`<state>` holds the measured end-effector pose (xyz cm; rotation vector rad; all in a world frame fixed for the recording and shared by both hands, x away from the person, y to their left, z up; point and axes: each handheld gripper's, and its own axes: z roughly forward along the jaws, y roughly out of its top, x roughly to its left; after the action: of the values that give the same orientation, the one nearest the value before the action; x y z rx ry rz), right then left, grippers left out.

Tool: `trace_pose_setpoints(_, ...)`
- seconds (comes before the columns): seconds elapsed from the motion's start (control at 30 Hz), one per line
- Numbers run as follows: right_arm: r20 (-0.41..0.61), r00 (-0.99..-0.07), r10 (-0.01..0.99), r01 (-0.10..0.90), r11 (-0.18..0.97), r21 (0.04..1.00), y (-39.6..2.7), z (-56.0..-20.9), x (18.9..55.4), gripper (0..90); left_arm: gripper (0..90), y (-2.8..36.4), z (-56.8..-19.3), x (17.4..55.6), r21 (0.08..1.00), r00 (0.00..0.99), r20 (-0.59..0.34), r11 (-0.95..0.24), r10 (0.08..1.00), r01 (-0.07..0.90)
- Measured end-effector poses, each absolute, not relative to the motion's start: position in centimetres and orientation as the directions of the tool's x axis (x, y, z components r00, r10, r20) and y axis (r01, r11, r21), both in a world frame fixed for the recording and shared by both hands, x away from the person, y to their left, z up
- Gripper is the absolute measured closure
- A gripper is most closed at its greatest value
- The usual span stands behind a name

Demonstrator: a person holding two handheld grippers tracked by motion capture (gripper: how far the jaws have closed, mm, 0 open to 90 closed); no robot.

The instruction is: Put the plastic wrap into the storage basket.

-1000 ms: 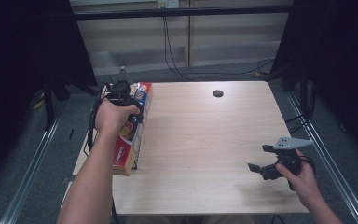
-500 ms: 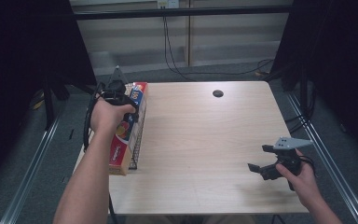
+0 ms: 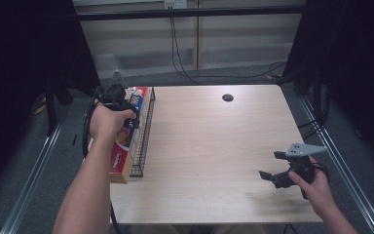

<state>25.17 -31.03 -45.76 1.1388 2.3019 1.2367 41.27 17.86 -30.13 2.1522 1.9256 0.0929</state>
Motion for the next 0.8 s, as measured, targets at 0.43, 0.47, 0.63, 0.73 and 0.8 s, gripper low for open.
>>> trace_pose_setpoints(0.43,0.103,-0.646,0.757,0.506,0.323,0.800,-31.1,-45.8,25.1,1.2,44.1,19.0,-30.8,41.3,0.229,0.097,-0.111,-0.070,0.989,0.971)
trace_pose_setpoints(0.47,0.103,-0.646,0.756,0.506,0.323,0.800,-31.1,-45.8,25.1,1.2,44.0,19.1,-30.9,41.4,0.226,0.098,-0.116,-0.070,0.988,0.972)
trace_pose_setpoints(0.63,0.103,-0.646,0.756,0.504,0.322,0.801,-31.1,-45.7,25.1,1.2,44.0,19.2,-31.4,41.6,0.220,0.091,-0.111,-0.065,0.990,0.973)
trace_pose_setpoints(0.73,0.101,-0.643,0.759,0.503,0.320,0.803,-31.1,-45.7,25.1,1.2,44.0,19.2,-31.7,41.7,0.218,0.088,-0.112,-0.061,0.990,0.974)
trace_pose_setpoints(0.8,0.101,-0.642,0.760,0.503,0.318,0.804,-31.2,-45.7,25.1,1.2,44.0,19.2,-31.9,41.8,0.218,0.087,-0.115,-0.061,0.990,0.974)
